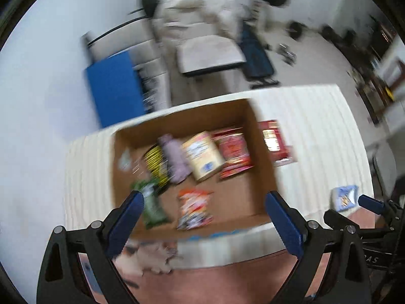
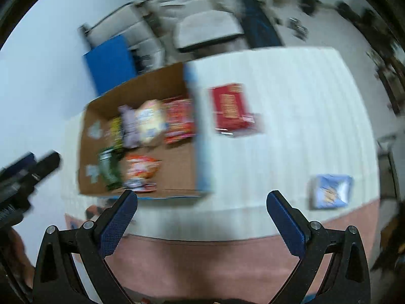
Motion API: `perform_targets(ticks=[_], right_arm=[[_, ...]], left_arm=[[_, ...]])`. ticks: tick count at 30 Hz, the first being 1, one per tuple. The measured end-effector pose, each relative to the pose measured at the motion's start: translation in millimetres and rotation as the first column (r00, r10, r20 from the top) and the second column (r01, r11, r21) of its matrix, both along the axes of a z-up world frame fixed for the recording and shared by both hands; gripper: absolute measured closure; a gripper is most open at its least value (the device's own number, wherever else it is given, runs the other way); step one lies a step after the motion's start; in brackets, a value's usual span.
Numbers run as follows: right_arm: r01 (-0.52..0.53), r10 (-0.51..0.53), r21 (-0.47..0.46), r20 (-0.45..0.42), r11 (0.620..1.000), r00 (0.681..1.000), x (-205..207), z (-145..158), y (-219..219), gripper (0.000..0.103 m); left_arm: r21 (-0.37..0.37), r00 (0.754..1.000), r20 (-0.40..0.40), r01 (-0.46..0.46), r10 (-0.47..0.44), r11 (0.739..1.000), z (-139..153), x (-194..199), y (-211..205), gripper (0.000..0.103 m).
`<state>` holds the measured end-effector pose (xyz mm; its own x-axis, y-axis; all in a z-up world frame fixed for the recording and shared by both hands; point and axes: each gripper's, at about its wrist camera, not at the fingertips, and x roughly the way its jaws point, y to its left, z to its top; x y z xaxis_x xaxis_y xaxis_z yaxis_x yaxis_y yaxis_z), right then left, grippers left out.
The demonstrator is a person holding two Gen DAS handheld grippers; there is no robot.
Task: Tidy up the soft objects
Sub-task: 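Move the right tool toward the blue wipes pack on the table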
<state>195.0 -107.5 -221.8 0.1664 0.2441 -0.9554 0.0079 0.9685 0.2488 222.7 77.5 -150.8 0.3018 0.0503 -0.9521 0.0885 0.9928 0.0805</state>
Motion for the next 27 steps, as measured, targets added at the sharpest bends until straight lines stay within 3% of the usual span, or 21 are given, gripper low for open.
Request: perform_targets(ticks=[5,11,16,20,25,27], right_arm=[[0.097,-0.108,-0.085,-0.132,0.992,0.985,5.5,-38.7,-94.9,0.0],[0.172,-0.213,-0.171,-0.259,0.97,0.942,14.7,-107.2,-185.8,0.0],[0.171,-0.21,-0.145,-0.326,0.975,0.922,26.4,-151.2,-206.4,0.0],[0.159,-0.193,-0.126,-0.338,0.979,0.921,32.6,-161.1,-209.7,0.0],[0.15,-0.186,-0.13,-0.333,0.98,0.924,39.5,-167.2,-217.0,0.0],[0.146,-0.18,-0.124,-0.335,0.981,0.925,41.8,-169.4,-220.1,0.0]], left_arm=[[0.02,0.978,-0.138,0.157,-0.153,0.987,-42.8,70.6,-98.3,0.005],[0.097,0.936,-0.3,0.224,-0.186,0.97,-129.6,121.4,-180.1,0.005],[0.146,0.914,-0.39,0.179,-0.11,0.973,-202.0,146.8,-200.3,0.005],[0.165,0.897,-0.441,0.126,-0.041,0.978,-245.6,163.1,-202.7,0.005],[0.19,0.876,-0.482,0.104,0.001,0.976,-276.4,174.3,-206.8,0.003],[0.168,0.882,-0.472,0.072,0.016,0.983,-275.3,181.4,-204.2,0.005]])
